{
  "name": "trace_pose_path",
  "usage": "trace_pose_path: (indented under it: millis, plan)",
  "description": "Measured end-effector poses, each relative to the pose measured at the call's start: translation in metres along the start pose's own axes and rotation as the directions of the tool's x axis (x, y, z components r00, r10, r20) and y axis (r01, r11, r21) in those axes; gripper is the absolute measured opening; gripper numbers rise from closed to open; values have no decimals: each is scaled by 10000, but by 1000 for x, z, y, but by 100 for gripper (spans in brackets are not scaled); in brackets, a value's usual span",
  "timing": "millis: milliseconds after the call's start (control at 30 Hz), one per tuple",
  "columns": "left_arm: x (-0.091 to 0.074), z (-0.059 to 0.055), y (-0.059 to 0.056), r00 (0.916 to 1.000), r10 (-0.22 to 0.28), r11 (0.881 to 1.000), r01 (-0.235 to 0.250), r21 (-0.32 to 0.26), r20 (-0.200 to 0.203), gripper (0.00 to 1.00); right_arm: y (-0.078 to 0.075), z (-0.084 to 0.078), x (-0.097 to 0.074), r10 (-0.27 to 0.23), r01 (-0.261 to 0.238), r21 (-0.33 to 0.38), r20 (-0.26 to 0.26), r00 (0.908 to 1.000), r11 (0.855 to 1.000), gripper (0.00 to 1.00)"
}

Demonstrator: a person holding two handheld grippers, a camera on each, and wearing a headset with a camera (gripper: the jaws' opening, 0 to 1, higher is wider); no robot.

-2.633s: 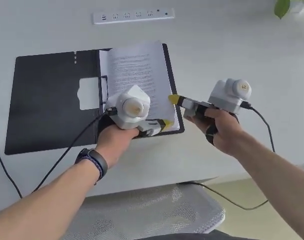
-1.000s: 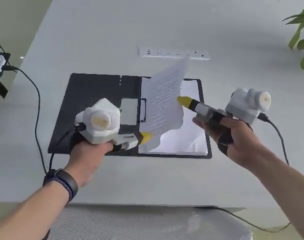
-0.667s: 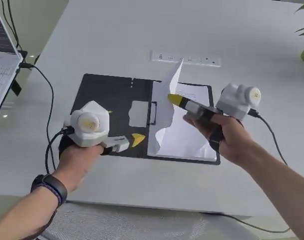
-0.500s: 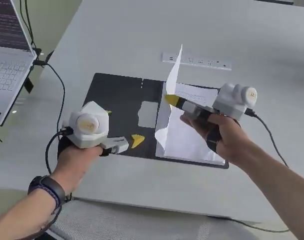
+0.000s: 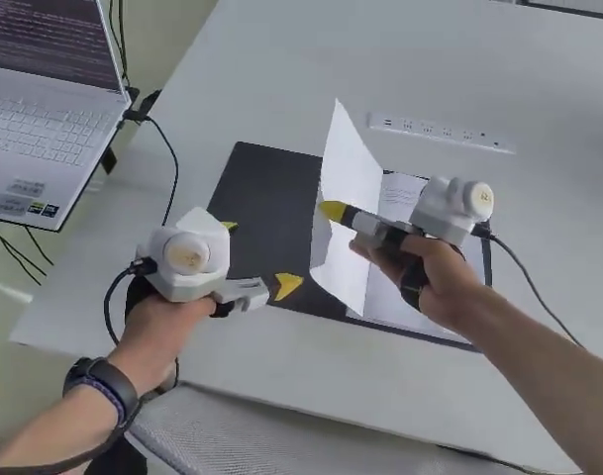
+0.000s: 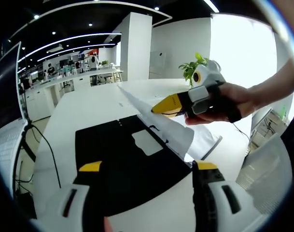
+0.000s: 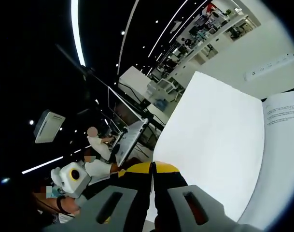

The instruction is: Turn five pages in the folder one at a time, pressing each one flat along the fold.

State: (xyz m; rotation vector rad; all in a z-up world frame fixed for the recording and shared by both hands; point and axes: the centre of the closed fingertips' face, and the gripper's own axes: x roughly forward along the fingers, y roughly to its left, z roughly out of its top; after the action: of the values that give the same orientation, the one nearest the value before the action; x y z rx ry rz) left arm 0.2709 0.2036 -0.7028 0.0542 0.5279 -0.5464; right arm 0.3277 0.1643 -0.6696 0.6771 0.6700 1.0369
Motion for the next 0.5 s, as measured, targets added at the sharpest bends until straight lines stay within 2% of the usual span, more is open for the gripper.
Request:
trace_pose_path:
  millis: [67, 300, 500]
  plan:
    - [-3, 0, 1, 10000, -42, 9999, 43, -144, 50, 74, -1, -4, 9, -10, 12, 180, -126, 9999, 9998, 0]
    - [-9, -3, 4, 10000, -28, 9999, 29, -96, 66, 74, -14, -22, 33, -215, 249, 477, -690, 9974, 9986, 0]
    - [-9, -7, 8, 10000, -20, 9999, 20, -166, 15, 74, -24, -37, 44, -432, 518, 798, -1054, 9935, 9955, 0]
